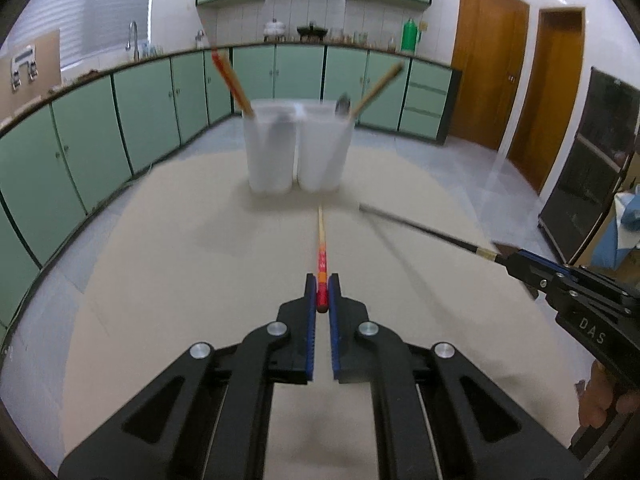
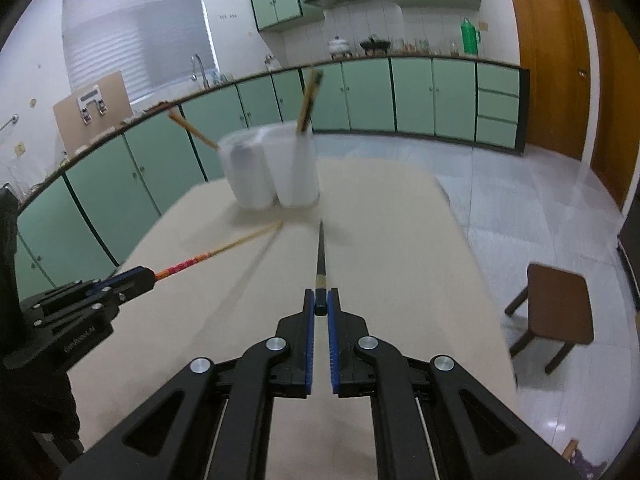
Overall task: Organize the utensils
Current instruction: 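Lift both chopsticks and carry them over the white holder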
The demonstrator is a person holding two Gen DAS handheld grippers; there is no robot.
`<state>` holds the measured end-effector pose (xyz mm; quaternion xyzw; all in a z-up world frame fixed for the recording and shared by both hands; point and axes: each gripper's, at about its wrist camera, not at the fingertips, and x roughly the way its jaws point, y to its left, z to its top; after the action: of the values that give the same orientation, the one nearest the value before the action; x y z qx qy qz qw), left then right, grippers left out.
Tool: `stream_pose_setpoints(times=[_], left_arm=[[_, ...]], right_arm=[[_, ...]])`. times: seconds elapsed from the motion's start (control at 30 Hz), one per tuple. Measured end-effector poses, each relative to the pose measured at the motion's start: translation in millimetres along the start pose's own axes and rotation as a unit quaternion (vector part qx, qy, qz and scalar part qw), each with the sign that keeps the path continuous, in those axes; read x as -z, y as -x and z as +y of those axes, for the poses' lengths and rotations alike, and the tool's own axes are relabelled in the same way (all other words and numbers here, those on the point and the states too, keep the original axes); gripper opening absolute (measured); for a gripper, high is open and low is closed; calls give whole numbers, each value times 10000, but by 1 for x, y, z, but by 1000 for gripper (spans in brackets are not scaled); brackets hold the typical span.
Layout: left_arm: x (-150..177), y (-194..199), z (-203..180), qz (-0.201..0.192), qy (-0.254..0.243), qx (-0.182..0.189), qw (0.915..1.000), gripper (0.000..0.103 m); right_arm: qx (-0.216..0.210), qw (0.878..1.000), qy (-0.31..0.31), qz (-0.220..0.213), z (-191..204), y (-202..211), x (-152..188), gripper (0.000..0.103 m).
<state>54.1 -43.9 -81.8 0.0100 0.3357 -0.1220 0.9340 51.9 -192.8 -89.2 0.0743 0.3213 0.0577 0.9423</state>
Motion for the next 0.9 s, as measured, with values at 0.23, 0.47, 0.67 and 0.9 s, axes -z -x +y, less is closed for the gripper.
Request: stream_pose_setpoints(times=[0.23,0.47,0.67,0.9], left_arm=[[-39,15,1,-447,-157,22,9989,5],[-81,20,-2,-742,-416,116,9963,5],[-101,38,-3,-931,-468,281,9942,4],[-114,66,-2,-1109,-549,497,9911,5]], right_arm=[[-58,9987,301,-400,8,13,-42,6],[-258,9968,465,-604,14,18,-91,6],[-404,9945,672,-691,22,30,-121,6],[-708,9916,849,-675,30,39,-147,6]])
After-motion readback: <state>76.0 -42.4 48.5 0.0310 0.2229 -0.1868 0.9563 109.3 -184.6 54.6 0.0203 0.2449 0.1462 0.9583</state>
